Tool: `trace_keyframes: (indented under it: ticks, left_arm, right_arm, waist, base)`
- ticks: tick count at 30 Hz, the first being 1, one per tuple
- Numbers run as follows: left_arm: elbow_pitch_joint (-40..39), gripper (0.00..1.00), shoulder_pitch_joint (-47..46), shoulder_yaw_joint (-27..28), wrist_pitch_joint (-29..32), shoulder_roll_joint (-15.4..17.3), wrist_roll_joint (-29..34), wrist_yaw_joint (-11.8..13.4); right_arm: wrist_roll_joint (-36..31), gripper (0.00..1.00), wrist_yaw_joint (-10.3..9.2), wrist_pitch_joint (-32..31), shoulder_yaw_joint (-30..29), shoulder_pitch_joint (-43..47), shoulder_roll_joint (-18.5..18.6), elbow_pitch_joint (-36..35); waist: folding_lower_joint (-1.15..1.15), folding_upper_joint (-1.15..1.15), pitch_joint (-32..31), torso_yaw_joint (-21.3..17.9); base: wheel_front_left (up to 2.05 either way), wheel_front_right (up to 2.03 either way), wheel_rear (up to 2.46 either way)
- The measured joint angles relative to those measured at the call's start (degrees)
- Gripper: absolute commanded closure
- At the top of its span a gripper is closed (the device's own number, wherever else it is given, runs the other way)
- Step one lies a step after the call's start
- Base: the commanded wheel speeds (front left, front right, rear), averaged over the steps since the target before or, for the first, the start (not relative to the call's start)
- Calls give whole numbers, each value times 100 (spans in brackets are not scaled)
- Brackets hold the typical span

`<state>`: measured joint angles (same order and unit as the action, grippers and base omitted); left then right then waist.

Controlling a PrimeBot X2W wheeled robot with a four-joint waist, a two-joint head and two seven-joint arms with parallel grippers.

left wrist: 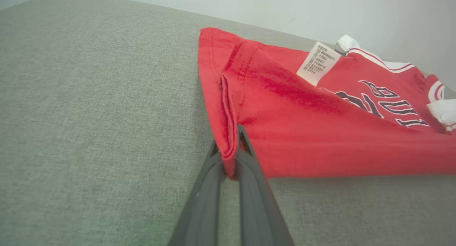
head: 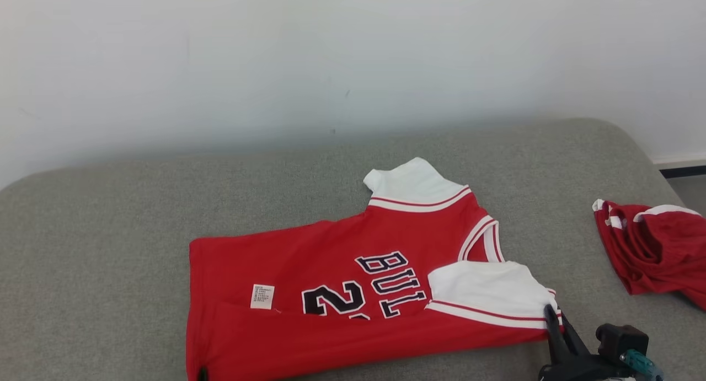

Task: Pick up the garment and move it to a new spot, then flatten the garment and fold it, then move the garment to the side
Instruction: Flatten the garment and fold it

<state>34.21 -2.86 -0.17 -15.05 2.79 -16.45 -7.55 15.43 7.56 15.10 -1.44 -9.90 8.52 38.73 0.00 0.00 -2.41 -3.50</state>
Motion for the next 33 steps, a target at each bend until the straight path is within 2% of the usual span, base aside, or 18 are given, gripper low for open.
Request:
trace_keyframes:
  ticks: [8, 16, 17, 18, 19, 20, 26, 33]
  left_arm:
    - [164, 100, 574, 89, 0, -9, -74, -1]
    - [229, 100, 870, 68, 0, -11, -125, -1]
    - [242, 60, 872, 49, 0, -10, -115, -1]
    - [241, 10, 872, 43, 0, -10, -113, -1]
    - [243, 10, 872, 35, 0, -9, -114, 9]
    - [247, 0, 872, 21, -1, -9, -114, 34]
    - [43, 0, 723, 12, 0, 2, -16, 186]
    - [-43, 0, 200, 86, -1, 4, 297, 199]
  right_arm:
    - [141, 100, 0, 0, 104, 544, -3, 34]
    - [164, 100, 0, -1, 130, 880, -4, 90]
    - [160, 100, 1, -1, 133, 881, -3, 94]
    - [143, 67, 0, -1, 133, 877, -2, 97]
    - [122, 67, 0, -1, 133, 868, -4, 105]
    - [99, 0, 0, -2, 118, 862, -9, 104]
    - [-103, 0, 0, 1, 38, 625, -53, -134]
    - [-291, 0, 0, 1, 48, 254, -112, -460]
  waist:
    - [0, 0, -388, -76]
    - [-1, 0, -412, -37]
    - [0, 0, -394, -31]
    - [0, 0, -374, -24]
    - [0, 0, -351, -19]
    - [-1, 0, -327, -16]
    - [0, 0, -160, 18]
    - [0, 0, 50, 86]
  base:
    - [0, 0, 0]
    - [0, 0, 0]
    - [0, 0, 0]
    - [0, 0, 0]
    - [0, 0, 0]
    - [0, 0, 0]
    - [0, 0, 0]
    - [0, 0, 0]
